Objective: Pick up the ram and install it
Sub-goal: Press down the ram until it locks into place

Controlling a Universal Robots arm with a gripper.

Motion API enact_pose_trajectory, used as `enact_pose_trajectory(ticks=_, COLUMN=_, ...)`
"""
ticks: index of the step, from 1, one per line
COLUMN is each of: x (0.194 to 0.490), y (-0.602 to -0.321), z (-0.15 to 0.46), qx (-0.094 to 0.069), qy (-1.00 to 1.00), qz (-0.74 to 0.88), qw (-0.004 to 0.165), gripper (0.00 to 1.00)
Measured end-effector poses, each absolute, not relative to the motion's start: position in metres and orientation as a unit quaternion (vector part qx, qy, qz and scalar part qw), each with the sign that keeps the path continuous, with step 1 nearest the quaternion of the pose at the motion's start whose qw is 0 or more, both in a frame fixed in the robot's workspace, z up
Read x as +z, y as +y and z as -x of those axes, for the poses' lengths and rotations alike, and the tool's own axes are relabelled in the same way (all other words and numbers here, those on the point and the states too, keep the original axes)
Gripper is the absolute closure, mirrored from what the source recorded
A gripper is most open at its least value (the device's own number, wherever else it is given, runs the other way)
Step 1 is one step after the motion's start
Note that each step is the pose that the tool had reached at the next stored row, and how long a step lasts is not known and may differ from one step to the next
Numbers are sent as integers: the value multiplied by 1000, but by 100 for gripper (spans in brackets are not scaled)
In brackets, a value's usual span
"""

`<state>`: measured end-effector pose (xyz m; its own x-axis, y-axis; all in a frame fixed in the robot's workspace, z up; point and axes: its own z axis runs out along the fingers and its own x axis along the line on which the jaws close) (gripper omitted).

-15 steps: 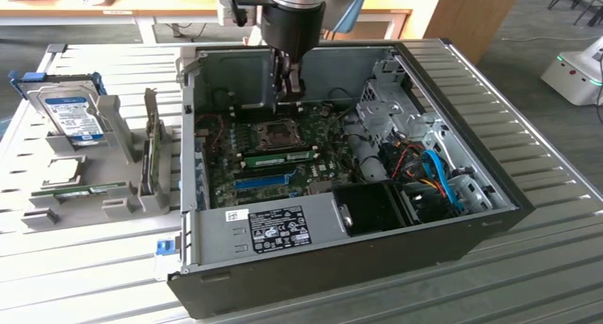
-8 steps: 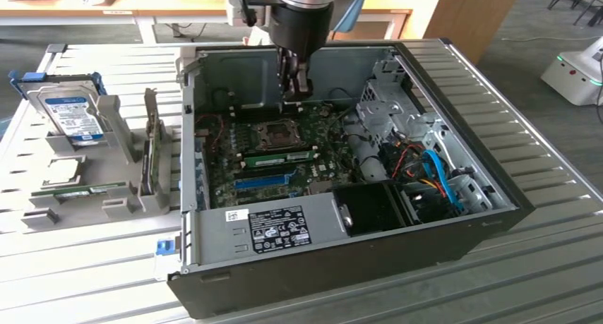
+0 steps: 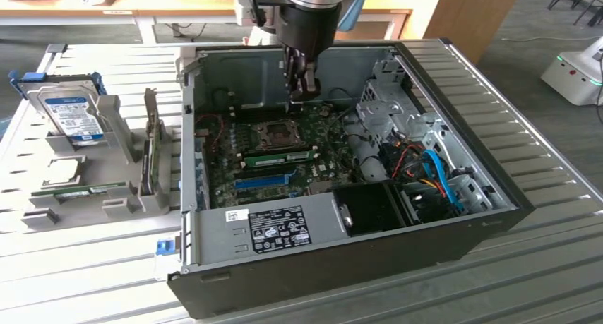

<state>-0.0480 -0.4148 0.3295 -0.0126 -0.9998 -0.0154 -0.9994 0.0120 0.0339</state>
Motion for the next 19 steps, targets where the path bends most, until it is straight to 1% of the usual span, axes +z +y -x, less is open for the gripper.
enact_pose_trajectory(ticks=19, x=337, y=-415, z=48, qx=-17, qy=-711, qz=-703, qw=7, gripper=90)
